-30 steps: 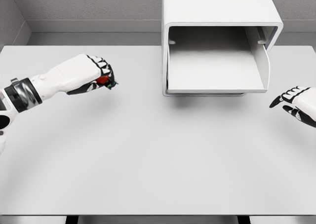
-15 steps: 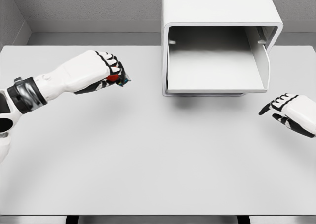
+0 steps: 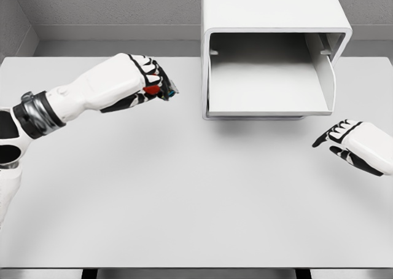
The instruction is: Slide open multi-storey tabletop storage cabinets and put open load switch and slide close multi-storey tabletop storage cabinets
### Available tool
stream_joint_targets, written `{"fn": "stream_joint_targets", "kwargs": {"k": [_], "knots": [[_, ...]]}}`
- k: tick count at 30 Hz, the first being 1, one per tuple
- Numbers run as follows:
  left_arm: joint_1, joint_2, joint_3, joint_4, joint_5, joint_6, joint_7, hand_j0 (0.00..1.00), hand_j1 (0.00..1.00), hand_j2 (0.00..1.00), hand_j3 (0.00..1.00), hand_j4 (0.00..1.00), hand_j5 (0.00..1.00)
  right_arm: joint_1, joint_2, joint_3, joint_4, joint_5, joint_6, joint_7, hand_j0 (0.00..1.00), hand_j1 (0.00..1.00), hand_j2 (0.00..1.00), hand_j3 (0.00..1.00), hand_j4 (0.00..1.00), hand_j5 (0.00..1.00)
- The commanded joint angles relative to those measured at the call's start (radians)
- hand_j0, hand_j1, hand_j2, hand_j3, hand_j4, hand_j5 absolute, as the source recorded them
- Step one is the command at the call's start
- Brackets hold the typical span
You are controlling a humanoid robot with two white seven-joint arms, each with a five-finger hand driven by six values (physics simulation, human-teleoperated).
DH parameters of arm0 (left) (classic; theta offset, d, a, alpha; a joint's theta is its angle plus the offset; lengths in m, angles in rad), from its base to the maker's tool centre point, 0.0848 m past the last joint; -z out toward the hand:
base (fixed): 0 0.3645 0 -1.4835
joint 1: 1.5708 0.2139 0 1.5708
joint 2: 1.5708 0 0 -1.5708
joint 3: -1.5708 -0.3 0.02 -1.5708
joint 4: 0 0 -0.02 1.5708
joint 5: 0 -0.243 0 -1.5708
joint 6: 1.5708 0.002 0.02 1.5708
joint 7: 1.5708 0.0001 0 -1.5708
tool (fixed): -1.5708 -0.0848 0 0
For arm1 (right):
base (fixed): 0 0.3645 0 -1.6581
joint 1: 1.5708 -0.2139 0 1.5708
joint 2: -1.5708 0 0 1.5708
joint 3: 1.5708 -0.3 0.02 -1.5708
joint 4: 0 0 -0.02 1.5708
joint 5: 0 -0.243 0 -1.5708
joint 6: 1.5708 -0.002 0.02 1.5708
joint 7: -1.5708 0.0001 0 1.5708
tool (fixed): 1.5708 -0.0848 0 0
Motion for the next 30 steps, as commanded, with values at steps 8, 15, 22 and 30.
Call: {"fn": "stream_joint_targets", "kwargs": {"k": [8, 15, 22, 30], "knots": [[-0.011, -0.074, -0.006, -0.001, 0.010, 0.003, 0.001, 0.43, 0.43, 0.43, 0.43, 0.43, 0.43, 0.000, 0.005, -0.001, -0.004, -0.007, 0.001, 0.000, 0.55, 0.55, 0.55, 0.55, 0.55, 0.55], [-0.015, -0.138, -0.011, -0.001, 0.009, 0.003, 0.001, 0.43, 0.43, 0.43, 0.43, 0.43, 0.43, 0.000, 0.005, -0.001, -0.004, -0.009, 0.001, -0.002, 0.56, 0.56, 0.56, 0.56, 0.56, 0.56], [-0.032, -0.183, -0.026, -0.001, 0.006, 0.003, 0.001, 0.44, 0.44, 0.44, 0.44, 0.44, 0.44, 0.000, 0.008, 0.001, -0.005, -0.007, 0.001, 0.000, 0.56, 0.56, 0.56, 0.56, 0.56, 0.56], [-0.046, -0.241, -0.050, 0.006, -0.019, 0.003, 0.001, 0.44, 0.44, 0.44, 0.44, 0.44, 0.44, 0.002, 0.012, 0.002, -0.005, -0.007, 0.001, 0.000, 0.56, 0.56, 0.56, 0.56, 0.56, 0.56]]}}
